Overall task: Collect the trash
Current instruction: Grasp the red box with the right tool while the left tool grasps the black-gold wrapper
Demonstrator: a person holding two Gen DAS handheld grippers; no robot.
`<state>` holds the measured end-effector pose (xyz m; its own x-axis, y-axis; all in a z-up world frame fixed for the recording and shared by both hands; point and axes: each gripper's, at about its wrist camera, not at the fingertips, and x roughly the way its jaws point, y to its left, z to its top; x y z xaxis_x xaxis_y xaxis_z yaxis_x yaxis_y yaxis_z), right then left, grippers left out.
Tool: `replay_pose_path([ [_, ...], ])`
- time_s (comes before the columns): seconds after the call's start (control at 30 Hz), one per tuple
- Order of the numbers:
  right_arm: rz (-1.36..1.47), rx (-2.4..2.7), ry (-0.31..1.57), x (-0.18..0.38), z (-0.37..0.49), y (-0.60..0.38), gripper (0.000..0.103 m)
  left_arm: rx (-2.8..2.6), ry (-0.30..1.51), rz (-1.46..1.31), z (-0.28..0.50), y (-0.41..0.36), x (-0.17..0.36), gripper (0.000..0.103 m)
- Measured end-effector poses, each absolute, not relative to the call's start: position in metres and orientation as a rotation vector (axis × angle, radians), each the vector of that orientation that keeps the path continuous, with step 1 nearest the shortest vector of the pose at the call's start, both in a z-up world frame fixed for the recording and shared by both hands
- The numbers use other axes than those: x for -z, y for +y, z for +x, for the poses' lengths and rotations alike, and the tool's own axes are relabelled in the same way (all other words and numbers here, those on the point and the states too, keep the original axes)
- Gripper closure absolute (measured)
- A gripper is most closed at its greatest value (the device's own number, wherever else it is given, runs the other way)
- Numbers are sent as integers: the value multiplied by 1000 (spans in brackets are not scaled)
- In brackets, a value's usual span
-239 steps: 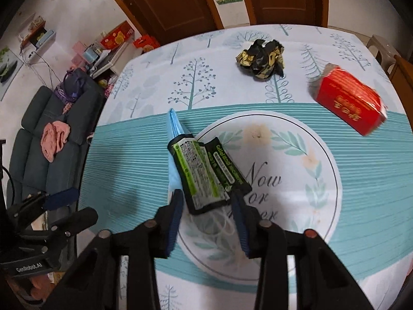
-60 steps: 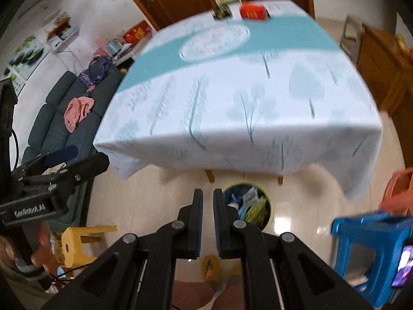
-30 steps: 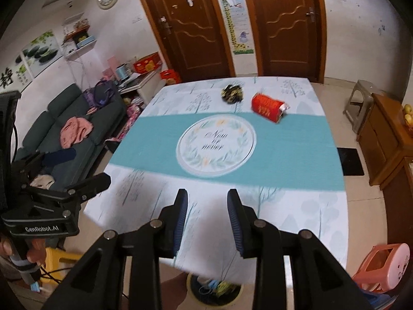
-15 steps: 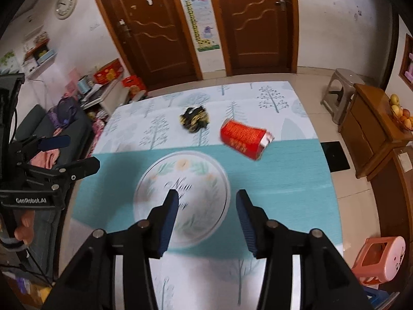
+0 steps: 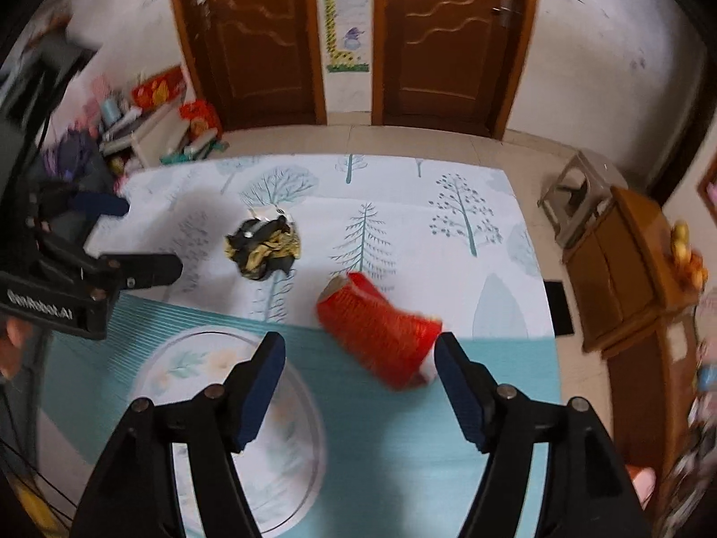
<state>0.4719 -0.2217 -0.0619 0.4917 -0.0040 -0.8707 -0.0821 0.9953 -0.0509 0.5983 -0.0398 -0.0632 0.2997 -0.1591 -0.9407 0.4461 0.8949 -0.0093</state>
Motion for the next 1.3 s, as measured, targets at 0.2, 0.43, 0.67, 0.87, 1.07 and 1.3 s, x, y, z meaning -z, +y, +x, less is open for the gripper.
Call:
replay_pose_path([
  [0.2,-197,-105,1133,89,490,-218,33,451,1228,306,624,-56,80,5],
  [0.43,-197,-83,1220,116,502,-227,34,441,1297,231,650,-56,102,5],
  [0.67,58,-7,1223,119,511,-251,55,433,1328,232,666,-62,115,5],
  [0.87,154,74,1199,118,514,-256,60,415,1361,270,676,-74,130,6],
  [1.07,202,91,1186,119,513,-255,63,420,1413,247,680,-80,147,35],
  [1.3,250,71,1152,112,502,-253,82,395,1360,216,662,-73,145,45],
])
